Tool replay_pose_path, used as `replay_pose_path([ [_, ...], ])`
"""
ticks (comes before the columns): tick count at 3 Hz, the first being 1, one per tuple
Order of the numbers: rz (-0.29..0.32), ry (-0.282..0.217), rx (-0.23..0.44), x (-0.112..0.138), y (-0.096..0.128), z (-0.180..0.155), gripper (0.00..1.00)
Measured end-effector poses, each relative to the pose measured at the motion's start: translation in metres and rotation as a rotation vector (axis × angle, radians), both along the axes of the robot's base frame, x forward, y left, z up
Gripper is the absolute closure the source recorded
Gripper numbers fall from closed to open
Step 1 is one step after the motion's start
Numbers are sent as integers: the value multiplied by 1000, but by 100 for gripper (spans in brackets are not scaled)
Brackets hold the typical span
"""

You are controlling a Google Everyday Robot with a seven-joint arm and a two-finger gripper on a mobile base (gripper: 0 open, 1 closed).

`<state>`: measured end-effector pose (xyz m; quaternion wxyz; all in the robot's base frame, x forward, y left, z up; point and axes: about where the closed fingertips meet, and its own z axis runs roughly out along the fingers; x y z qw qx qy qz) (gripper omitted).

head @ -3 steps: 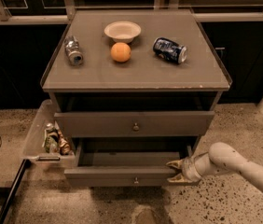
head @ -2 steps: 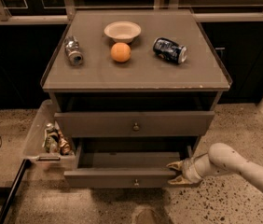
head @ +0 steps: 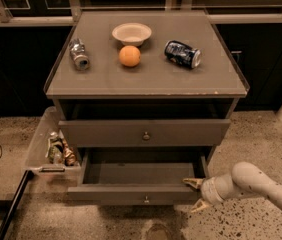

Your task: Open middle drawer

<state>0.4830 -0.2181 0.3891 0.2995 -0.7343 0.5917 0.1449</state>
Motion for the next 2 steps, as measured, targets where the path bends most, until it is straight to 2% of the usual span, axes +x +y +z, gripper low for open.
replay_pose_path([
  [1,-3,-19,9,-32,-18,2,66],
  [2,-4,-25,11,-41,-21,2,90],
])
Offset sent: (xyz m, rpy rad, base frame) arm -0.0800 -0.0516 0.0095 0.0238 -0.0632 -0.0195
